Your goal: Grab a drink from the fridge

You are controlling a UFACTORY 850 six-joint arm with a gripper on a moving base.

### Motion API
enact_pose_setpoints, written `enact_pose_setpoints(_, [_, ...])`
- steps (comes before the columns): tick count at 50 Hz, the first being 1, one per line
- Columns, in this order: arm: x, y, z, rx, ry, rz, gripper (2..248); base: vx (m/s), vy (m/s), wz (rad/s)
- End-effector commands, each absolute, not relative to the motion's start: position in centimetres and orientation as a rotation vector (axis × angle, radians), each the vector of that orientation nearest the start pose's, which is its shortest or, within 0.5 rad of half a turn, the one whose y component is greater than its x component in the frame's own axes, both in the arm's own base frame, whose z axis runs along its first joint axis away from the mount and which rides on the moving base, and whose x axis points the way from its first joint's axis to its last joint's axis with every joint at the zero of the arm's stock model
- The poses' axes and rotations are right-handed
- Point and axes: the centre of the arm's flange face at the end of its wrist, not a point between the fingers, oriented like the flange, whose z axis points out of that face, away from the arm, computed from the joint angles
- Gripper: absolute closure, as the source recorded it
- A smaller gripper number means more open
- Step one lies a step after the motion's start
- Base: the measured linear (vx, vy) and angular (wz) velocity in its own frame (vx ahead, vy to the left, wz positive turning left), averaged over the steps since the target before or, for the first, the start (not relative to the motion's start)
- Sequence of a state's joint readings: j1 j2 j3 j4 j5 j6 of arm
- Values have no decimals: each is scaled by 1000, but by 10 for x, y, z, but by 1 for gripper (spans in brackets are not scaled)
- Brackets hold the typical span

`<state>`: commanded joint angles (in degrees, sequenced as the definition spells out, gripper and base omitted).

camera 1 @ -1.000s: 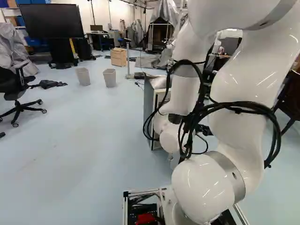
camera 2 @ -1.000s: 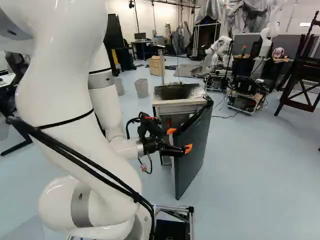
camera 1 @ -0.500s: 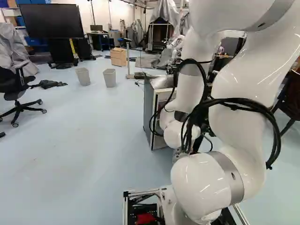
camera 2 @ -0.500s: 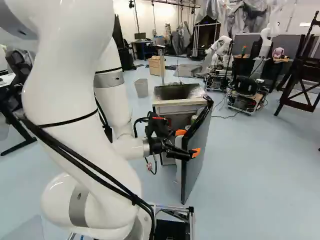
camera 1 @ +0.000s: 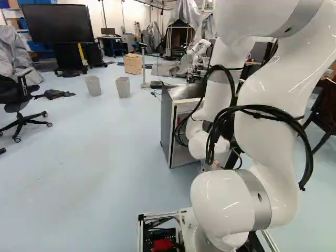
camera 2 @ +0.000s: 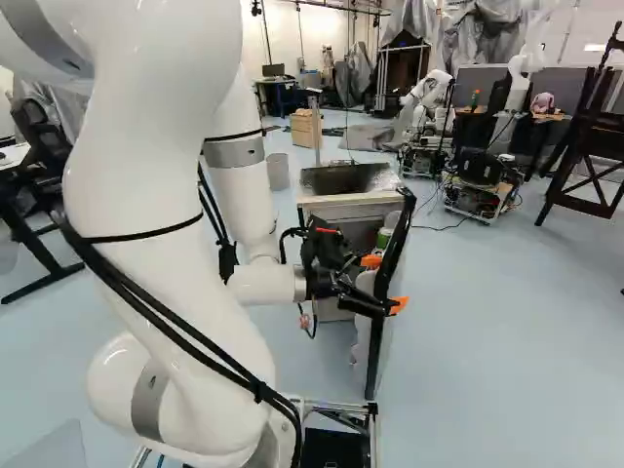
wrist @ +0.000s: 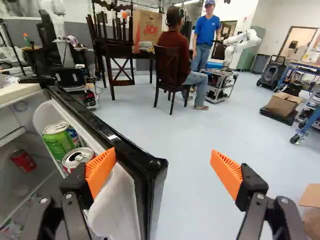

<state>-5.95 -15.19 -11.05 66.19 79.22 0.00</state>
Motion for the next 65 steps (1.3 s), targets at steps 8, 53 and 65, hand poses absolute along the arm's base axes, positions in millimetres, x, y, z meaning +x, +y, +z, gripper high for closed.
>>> enact_pose_setpoints(8, [251, -120, 285, 1592, -1160, 1226, 3, 0, 0, 0])
enact_pose_setpoints(53, [286, -206, 281, 1360, -1337, 1135, 3, 0, 0, 0])
enact_pose_setpoints(65, [295, -231, 279, 1303, -1373, 1122, 3, 0, 0, 0])
